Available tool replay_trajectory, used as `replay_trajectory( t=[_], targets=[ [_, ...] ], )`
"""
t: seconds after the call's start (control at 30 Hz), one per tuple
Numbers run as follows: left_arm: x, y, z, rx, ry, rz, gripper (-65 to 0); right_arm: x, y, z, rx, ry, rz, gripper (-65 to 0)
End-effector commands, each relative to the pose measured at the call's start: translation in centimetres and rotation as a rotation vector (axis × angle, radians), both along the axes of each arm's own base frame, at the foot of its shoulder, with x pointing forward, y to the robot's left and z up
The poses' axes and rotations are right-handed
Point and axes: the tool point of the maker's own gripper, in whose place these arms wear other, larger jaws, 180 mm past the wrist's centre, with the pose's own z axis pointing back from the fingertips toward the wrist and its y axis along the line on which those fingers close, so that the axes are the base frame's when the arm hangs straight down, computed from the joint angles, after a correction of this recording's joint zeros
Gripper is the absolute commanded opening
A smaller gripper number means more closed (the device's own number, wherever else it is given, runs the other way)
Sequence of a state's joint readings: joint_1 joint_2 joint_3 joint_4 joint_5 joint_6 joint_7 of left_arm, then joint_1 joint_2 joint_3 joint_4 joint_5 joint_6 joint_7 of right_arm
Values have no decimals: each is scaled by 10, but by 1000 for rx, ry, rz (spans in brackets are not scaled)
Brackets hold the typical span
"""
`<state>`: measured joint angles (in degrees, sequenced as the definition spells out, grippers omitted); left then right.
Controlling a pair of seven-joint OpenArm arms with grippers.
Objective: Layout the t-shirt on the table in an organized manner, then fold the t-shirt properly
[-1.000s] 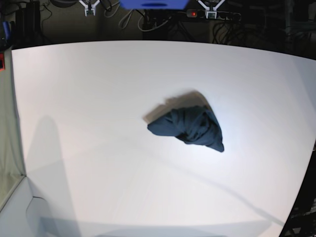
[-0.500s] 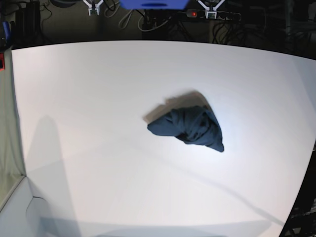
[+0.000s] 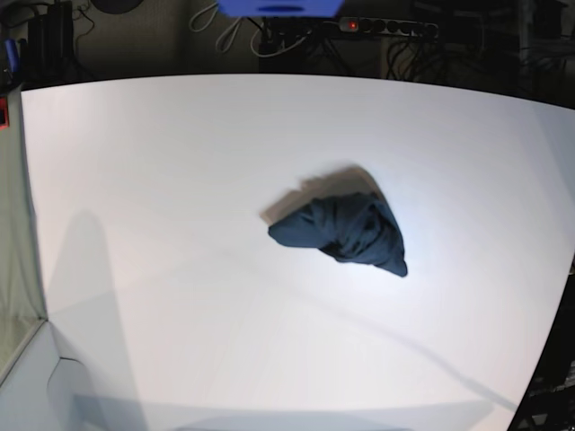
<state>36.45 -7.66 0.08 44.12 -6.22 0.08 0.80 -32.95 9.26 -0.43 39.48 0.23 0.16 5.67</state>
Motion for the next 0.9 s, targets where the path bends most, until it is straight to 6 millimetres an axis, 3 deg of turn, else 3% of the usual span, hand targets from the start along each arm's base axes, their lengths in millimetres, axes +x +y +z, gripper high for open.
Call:
replay_trajectory(
  t=[0.0,0.07,0.23,0.4,0.5,0.77,0.87],
  targets=[
    [0,3,9,3,-29,-11,-648,-7,-3,8,-1,-14,15,-650],
    [2,2,23,-5,-66,-25,-648,-8,-14,25,-16,-41,52,-650],
    [10,-1,54,-23,-141,-55,-648,-2,-19,61,-16,-115,119,-650],
    [27,-18,91,-62,-235,-67,-648,20,-7,102,4,-190,166,-650],
    [46,-25,117,-79,-313,-68,-648,39,-1,129,8,-248,176,-650],
    [108,-1,188,-9,-537,-46,-648,111,8,203,-8,-490,208,-650],
    [130,2,209,2,-611,-51,-648,135,16,222,-1,-568,221,-650]
  ],
)
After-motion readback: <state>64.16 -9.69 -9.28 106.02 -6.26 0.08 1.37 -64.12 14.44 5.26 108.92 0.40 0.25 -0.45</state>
